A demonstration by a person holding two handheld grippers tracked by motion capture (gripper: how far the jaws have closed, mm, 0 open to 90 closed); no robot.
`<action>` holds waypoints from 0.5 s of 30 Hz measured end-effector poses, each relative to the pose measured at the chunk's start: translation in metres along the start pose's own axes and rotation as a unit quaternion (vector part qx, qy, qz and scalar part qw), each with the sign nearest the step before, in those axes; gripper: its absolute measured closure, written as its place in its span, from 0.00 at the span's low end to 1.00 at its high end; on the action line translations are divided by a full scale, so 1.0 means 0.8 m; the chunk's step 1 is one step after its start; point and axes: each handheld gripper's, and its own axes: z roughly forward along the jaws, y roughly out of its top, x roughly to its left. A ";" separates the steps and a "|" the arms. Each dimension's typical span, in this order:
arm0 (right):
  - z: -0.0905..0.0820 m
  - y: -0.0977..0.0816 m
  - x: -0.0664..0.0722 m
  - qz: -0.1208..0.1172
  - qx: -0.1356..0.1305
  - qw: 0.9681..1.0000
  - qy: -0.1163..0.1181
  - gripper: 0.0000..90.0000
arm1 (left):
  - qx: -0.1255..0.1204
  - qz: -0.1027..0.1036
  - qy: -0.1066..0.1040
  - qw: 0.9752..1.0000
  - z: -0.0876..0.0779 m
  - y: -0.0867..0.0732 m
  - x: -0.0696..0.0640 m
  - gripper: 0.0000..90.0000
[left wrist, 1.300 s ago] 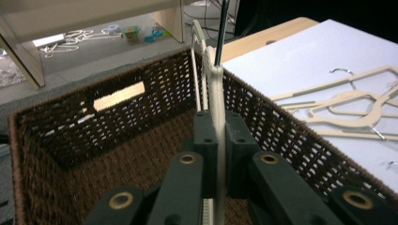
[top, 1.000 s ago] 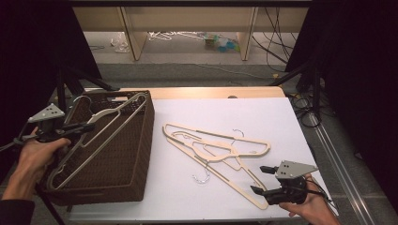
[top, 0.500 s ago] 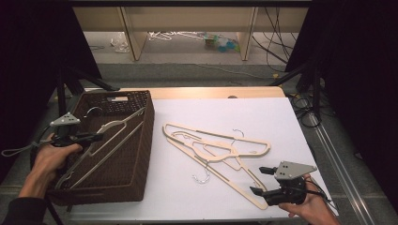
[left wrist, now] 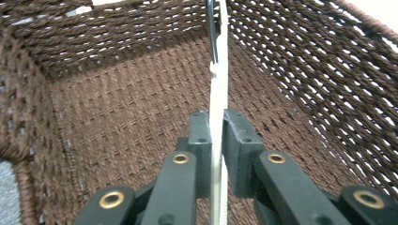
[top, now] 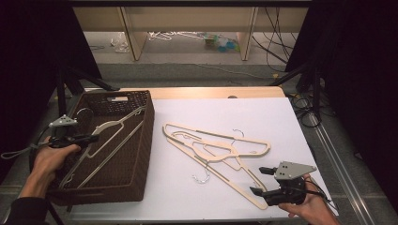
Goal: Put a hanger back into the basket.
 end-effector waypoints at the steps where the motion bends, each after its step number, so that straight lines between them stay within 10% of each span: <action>1: 0.000 0.000 0.000 0.000 0.000 1.000 0.000 0.31 | 0.004 0.000 0.007 1.000 0.000 0.000 0.002 0.89; 15: 0.001 -0.001 -0.001 0.002 0.002 1.000 0.001 0.31 | 0.036 -0.037 0.087 0.995 -0.006 -0.013 0.021 0.75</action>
